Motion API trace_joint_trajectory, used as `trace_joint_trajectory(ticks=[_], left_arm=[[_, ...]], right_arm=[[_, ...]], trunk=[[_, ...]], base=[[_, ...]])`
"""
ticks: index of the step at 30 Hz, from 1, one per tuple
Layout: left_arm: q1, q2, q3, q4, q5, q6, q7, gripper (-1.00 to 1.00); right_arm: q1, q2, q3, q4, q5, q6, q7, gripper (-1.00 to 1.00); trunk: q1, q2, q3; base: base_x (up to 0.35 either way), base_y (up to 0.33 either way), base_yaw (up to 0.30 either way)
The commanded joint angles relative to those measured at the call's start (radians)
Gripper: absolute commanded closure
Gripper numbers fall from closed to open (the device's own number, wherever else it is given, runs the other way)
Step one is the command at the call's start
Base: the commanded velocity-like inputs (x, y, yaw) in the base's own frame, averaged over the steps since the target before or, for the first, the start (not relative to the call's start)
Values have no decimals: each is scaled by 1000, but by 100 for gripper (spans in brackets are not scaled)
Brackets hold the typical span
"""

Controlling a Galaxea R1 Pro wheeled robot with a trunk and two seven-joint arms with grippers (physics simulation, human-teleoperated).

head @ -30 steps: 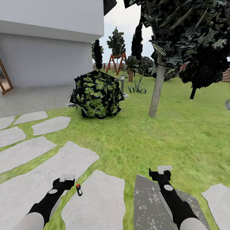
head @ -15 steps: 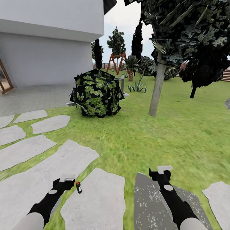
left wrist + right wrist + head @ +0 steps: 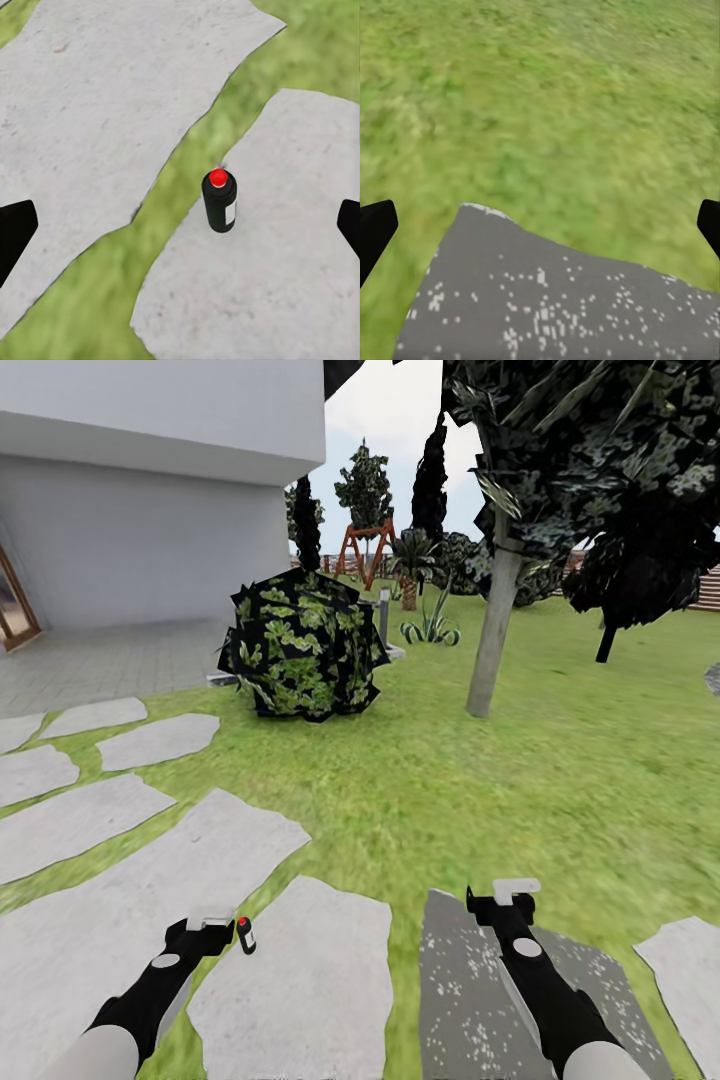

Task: In the garden, pick up the pesticide atomizer on the floor and spray pesticide onto both trees until each tree trunk is fully covered.

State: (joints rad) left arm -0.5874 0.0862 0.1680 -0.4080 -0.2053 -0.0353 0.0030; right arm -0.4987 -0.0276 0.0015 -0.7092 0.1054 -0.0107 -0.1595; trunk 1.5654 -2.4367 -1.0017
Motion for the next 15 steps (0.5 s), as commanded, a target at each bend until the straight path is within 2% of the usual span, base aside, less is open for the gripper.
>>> trace_joint_trajectory(ticks=[1, 9, 15], left_arm=[[0, 0, 1, 0, 0, 1, 0, -100], [0, 3, 4, -1, 1, 4, 0, -100], [0, 4, 4, -2, 1, 5, -4, -100]], right_arm=[[0, 0, 0, 0, 0, 0, 0, -100], [0, 0, 0, -1, -1, 0, 0, -100], [0, 0, 0, -1, -1, 0, 0, -100]], trunk=[[4, -7, -4], [35, -63, -40], [37, -65, -73]], base=[[0, 0, 0], [0, 0, 0], [0, 0, 0]])
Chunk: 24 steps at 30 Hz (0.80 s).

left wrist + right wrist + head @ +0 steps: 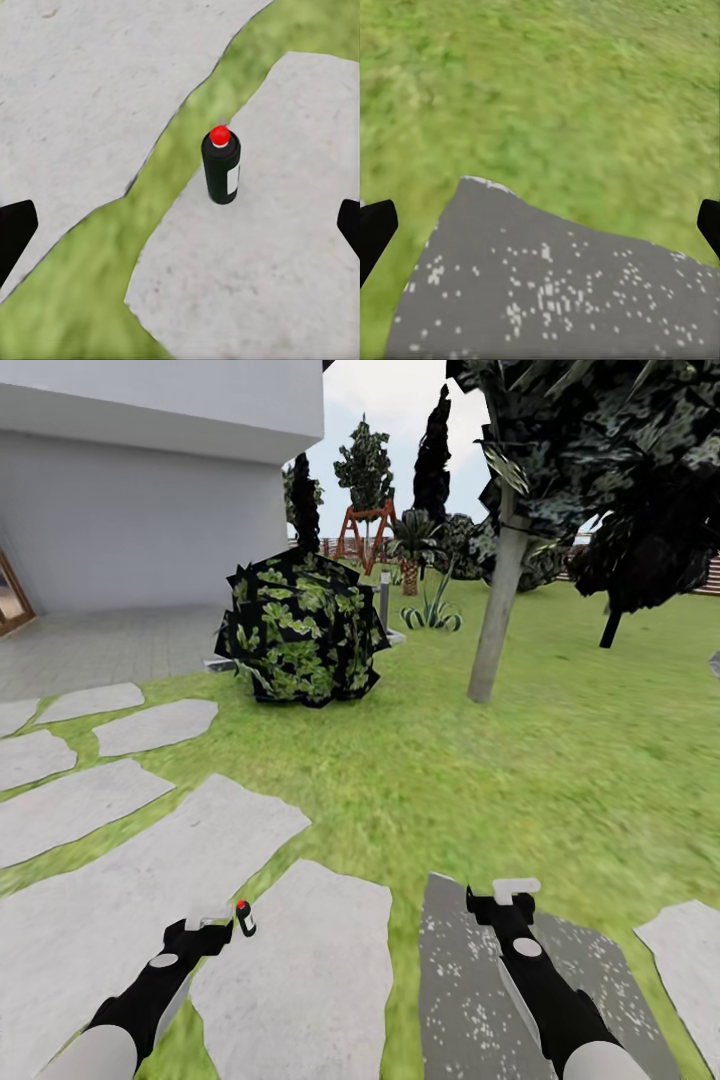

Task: In the garden, pick up the pesticide atomizer on the floor and spray pesticide onto both trees until each tree trunk is fully covered.

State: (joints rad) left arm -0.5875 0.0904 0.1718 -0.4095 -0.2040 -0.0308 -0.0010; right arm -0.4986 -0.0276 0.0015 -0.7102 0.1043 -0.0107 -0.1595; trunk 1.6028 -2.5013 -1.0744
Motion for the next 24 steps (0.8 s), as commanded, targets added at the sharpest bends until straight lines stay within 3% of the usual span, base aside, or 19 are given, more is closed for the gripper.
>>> trace_joint_trajectory(ticks=[1, 15, 24], left_arm=[[0, 0, 0, 0, 0, 0, 0, -100], [0, -1, 0, 1, 0, 0, 0, -100], [0, -1, 0, 0, 0, 0, 1, -100]], right_arm=[[0, 0, 0, 0, 0, 0, 0, -100], [0, 0, 0, 0, 0, 0, 0, -100], [0, 0, 0, 0, 0, 0, 0, -100]], trunk=[[0, 0, -6], [7, -4, -82], [11, -6, -129]], base=[[0, 0, 0], [0, 0, -1], [0, 0, -143]])
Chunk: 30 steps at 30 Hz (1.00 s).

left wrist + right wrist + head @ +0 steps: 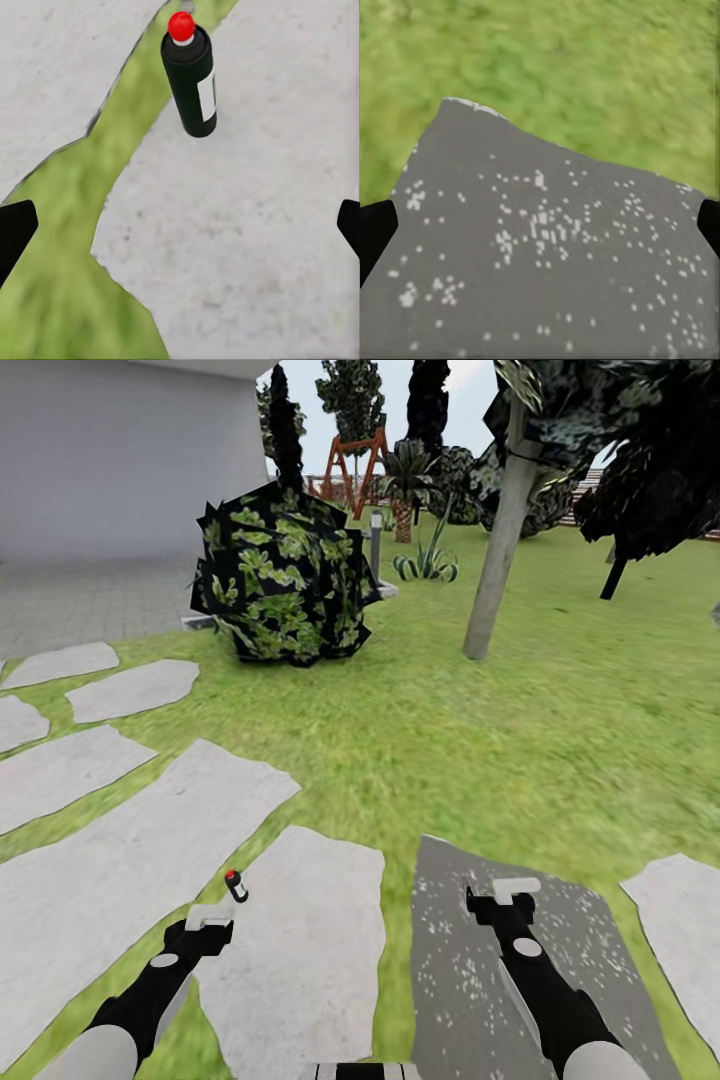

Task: In the garden, pick up the pesticide atomizer on the floor and spray pesticide onto both trees until each tree trunk is fully covered.

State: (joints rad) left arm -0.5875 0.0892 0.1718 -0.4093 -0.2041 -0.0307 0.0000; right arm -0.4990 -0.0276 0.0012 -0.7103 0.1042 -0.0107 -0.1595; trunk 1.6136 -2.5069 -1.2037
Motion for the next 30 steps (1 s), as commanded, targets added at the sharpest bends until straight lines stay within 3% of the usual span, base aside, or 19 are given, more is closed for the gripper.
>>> trace_joint_trajectory(ticks=[1, 28, 30], left_arm=[[0, 0, 0, 0, 0, 0, -1, -100], [0, 1, 0, 1, 0, 0, 0, -100], [0, 1, 0, 0, 0, 0, 0, -100]], right_arm=[[0, 0, 0, -1, 0, 0, 0, -100], [0, 1, 0, -4, 1, 2, -2, -100], [0, 1, 0, -4, 1, 2, -2, -100]], trunk=[[0, 0, -5], [13, -7, -112], [13, -7, -112]], base=[[0, 0, -122], [0, 0, -10], [0, 0, 0]])
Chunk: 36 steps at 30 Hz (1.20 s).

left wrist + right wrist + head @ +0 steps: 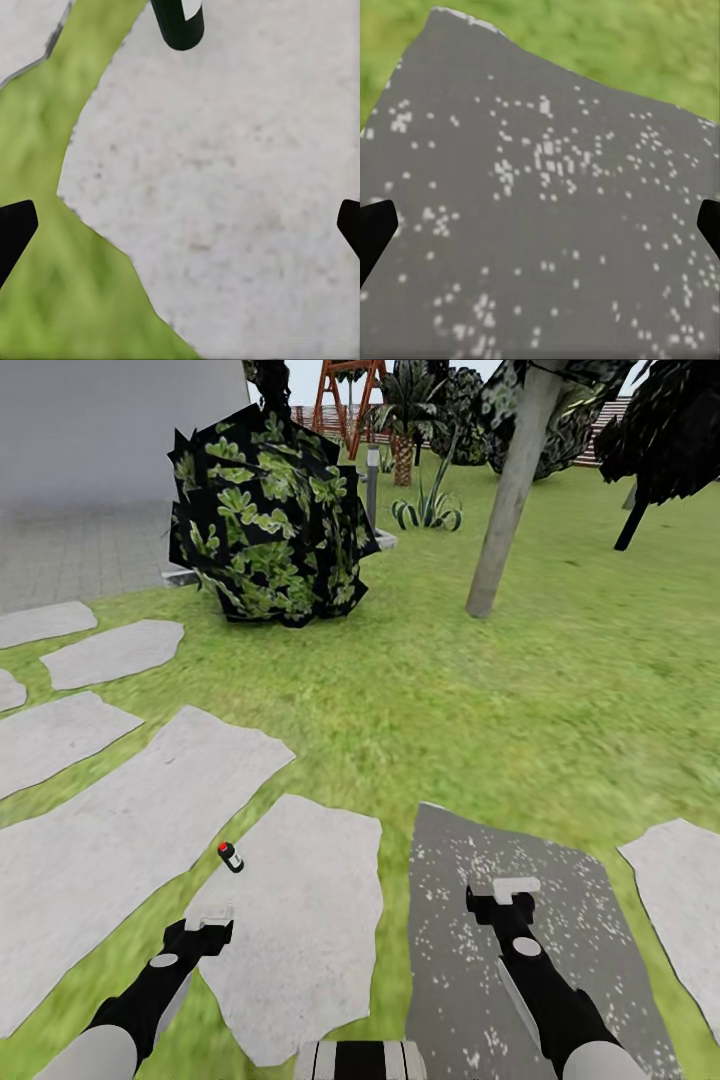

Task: In the garden, pick up the pesticide atomizer on the floor and spray pesticide onto both trees until each tree trunk is fully covered.

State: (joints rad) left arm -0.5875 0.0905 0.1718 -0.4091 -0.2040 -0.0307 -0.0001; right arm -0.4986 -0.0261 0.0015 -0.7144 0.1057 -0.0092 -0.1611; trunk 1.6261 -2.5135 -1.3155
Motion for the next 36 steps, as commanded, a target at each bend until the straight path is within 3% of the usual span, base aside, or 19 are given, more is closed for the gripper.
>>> trace_joint_trajectory(ticks=[1, 6, 15, 29, 36], left_arm=[[0, 0, 0, 0, 0, 0, 0, -100], [0, -1, -1, 0, 0, -13, -1, -100], [0, -2, -2, 0, -1, -14, -1, -100], [0, -2, -2, 0, -1, -14, -1, -100], [0, -2, -1, 0, -1, -12, -1, -100]], right_arm=[[0, 0, 0, 0, 0, 0, 0, -100], [0, 0, 0, 0, 0, -1, 0, -100], [-1, 0, 0, 0, 0, -1, 0, -100], [-1, -1, 0, -2, 0, 0, 0, -100], [0, -1, 0, -2, -1, -1, 0, -100]], trunk=[[0, 0, 0], [0, 0, 0], [0, 0, 0], [0, 0, 0], [0, 0, 0]], base=[[0, 0, 0], [50, 0, 0], [307, 0, 0], [37, 0, 0], [207, 61, 0]])
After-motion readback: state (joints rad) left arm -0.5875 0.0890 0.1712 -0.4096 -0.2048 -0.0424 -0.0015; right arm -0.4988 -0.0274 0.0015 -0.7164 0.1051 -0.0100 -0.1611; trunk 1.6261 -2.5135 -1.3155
